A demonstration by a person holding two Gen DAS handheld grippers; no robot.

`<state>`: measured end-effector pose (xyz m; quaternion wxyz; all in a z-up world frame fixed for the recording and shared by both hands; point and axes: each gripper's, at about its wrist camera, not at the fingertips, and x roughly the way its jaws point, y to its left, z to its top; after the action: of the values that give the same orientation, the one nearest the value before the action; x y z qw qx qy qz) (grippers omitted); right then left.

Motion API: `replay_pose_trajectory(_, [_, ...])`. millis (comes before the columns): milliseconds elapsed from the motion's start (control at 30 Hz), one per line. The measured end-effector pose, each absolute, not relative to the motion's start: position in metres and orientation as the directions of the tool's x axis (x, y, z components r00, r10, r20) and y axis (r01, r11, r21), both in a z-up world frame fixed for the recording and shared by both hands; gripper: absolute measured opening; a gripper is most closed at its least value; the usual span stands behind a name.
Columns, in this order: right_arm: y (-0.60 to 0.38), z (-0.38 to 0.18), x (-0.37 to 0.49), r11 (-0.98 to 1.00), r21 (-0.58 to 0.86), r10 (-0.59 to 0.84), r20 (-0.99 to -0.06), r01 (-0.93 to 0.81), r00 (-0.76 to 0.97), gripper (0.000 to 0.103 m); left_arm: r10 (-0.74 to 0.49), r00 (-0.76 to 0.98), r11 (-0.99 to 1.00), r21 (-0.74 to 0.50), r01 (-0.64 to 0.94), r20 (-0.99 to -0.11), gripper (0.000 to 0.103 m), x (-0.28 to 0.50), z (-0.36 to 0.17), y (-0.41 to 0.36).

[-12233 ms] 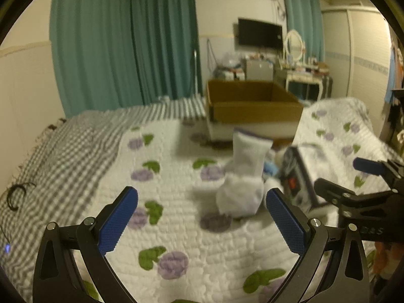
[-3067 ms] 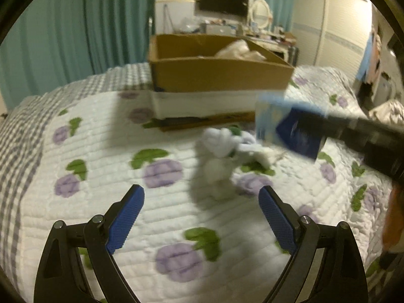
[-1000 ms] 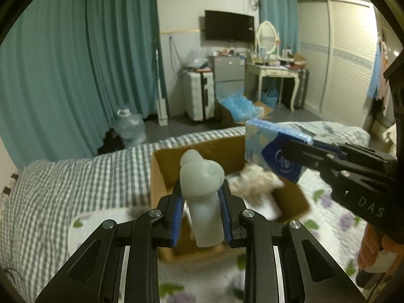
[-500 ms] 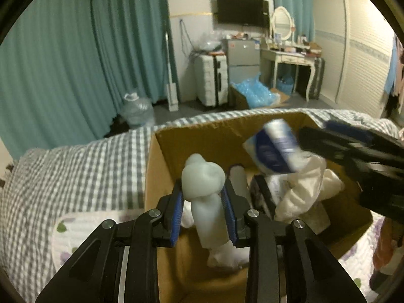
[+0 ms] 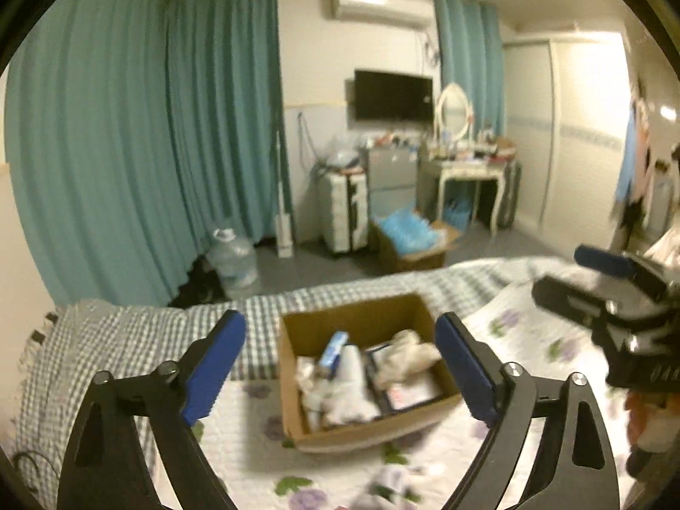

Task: Organize soft objects
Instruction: 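Grasp a white soft item with the left tool while the right tool carries the blue pack into the box, then grasp the pipe-cleaner toy with the left tool while the right tool grasps the rolled towel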

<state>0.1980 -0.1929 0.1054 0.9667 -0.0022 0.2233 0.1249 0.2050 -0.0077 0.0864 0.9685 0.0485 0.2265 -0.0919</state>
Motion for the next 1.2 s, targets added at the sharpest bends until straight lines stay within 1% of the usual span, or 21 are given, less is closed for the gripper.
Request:
replay_pose_trajectory(33, [-0.193, 0.116, 0.183, 0.968, 0.037, 0.24, -0.424, -0.248, 0.873, 0.101, -0.177, 0.881, 0.977, 0.027, 0.21, -0.439, 0.093, 0.192, 0.098, -0.004])
replay_pose_trajectory(100, [-0.191, 0.134, 0.153, 0.968, 0.001, 0.23, -0.403, -0.251, 0.886, 0.102, -0.188, 0.887, 0.978, 0.005, 0.21, -0.423, 0.093, 0.17, 0.115, 0.002])
replay_pose_trajectory(200, [-0.191, 0.146, 0.124, 0.968, -0.042, 0.209, -0.397, -0.246, 0.894, 0.102, -0.17, 0.899, 0.981, 0.021, 0.195, -0.403, 0.093, 0.138, 0.13, 0.007])
replay_pose_trajectory(333, [-0.189, 0.138, 0.1, 0.966, -0.071, 0.195, -0.433, -0.249, 0.88, 0.102, -0.133, 0.922, 0.981, 0.085, 0.175, -0.364, 0.093, 0.102, 0.131, 0.009])
replay_pose_trajectory(433, [-0.19, 0.119, 0.091, 0.961, -0.076, 0.202, -0.46, -0.265, 0.865, 0.102, -0.092, 0.933, 0.983, 0.119, 0.142, -0.349, 0.093, 0.09, 0.117, 0.011])
replay_pose_trajectory(533, [-0.191, 0.088, 0.095, 0.96, -0.052, 0.212, -0.504, -0.274, 0.837, 0.102, -0.104, 0.913, 0.983, 0.101, 0.156, -0.394, 0.093, 0.093, 0.092, 0.016])
replay_pose_trajectory(600, [-0.19, 0.057, 0.105, 0.962, -0.027, 0.212, -0.547, -0.27, 0.81, 0.102, -0.106, 0.903, 0.983, 0.091, 0.157, -0.417, 0.093, 0.093, 0.074, 0.017])
replay_pose_trajectory(700, [-0.184, 0.01, 0.123, 0.965, -0.026, 0.194, -0.601, -0.262, 0.775, 0.102, -0.085, 0.881, 0.987, 0.083, 0.138, -0.465, 0.093, 0.102, 0.04, 0.018])
replay_pose_trajectory(800, [-0.177, -0.036, 0.143, 0.967, -0.026, 0.176, -0.65, -0.253, 0.74, 0.102, -0.097, 0.838, 0.987, 0.057, 0.15, -0.536, 0.093, 0.121, 0.002, 0.012])
replay_pose_trajectory(900, [-0.177, -0.074, 0.159, 0.971, 0.006, 0.181, -0.674, -0.24, 0.716, 0.102, -0.094, 0.79, 0.988, 0.044, 0.151, -0.606, 0.093, 0.143, -0.038, 0.005])
replay_pose_trajectory(1067, [-0.171, -0.118, 0.174, 0.961, 0.021, 0.209, -0.711, -0.277, 0.672, 0.102, -0.089, 0.749, 0.984, 0.06, 0.17, -0.657, 0.093, 0.16, -0.091, 0.006])
replay_pose_trajectory(1133, [-0.165, -0.134, 0.181, 0.958, 0.02, 0.206, -0.743, -0.287, 0.636, 0.101, -0.086, 0.735, 0.981, 0.071, 0.181, -0.673, 0.093, 0.166, -0.109, 0.011])
replay_pose_trajectory(1200, [-0.158, -0.147, 0.189, 0.957, 0.024, 0.202, -0.774, -0.291, 0.6, 0.098, -0.102, 0.713, 0.981, 0.048, 0.188, -0.693, 0.093, 0.17, -0.124, 0.02])
